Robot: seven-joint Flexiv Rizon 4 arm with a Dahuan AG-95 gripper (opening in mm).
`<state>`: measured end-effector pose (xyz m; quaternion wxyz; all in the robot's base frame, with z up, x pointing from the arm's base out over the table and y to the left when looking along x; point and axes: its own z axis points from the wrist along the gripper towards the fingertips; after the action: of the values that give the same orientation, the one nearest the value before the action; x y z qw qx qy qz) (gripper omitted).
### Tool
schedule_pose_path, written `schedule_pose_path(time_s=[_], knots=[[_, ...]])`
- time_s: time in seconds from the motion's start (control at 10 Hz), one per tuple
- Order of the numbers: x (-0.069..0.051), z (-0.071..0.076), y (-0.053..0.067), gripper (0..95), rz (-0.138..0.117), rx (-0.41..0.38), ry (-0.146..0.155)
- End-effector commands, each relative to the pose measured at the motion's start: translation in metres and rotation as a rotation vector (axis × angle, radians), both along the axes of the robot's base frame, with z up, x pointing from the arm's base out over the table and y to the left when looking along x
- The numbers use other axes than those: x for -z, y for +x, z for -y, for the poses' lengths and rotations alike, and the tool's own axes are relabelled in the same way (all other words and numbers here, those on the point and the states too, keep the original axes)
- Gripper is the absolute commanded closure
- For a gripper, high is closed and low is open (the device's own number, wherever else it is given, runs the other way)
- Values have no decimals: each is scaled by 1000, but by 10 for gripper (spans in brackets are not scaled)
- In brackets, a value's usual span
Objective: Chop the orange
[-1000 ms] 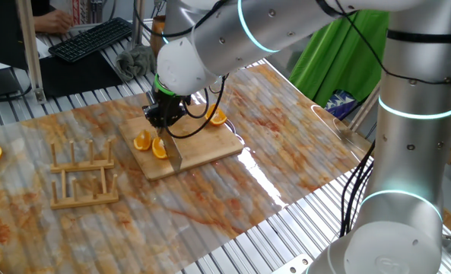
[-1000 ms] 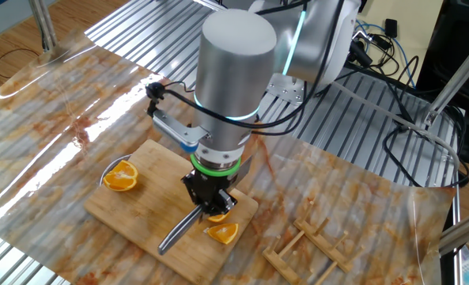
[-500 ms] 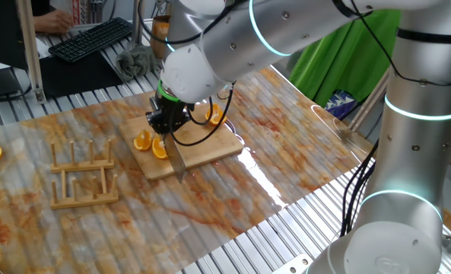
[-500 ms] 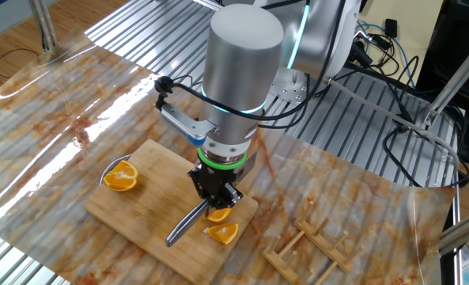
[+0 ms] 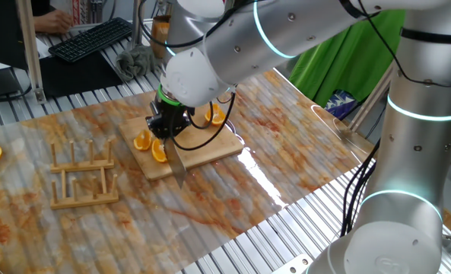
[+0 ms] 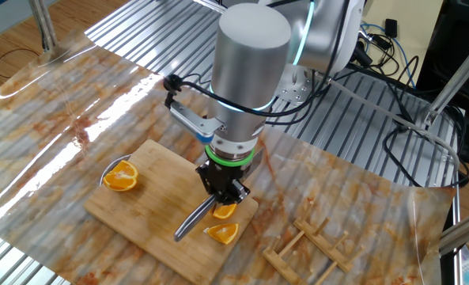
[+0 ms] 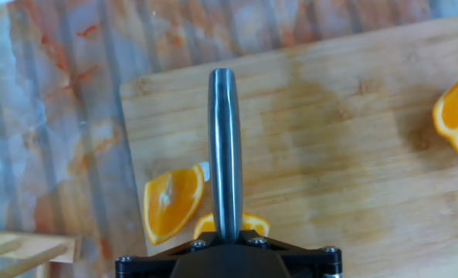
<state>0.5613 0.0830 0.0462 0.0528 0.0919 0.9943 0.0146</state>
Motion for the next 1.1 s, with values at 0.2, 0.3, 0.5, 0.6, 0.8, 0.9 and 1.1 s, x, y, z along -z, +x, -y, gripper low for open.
schedule_pose_path(time_s=[0.2, 0.3, 0.5, 0.6, 0.8, 0.9, 1.1], knots=[[13, -4, -8, 950, 24, 11, 1], [20, -5, -10, 950, 36, 16, 0], [27, -2, -8, 950, 46, 9, -5], [30, 0, -5, 950, 46, 11, 16], [33, -5, -2, 950, 50, 28, 32], [33, -5, -2, 950, 41, 19, 11], [25, 1, -4, 950, -4, -3, -11]])
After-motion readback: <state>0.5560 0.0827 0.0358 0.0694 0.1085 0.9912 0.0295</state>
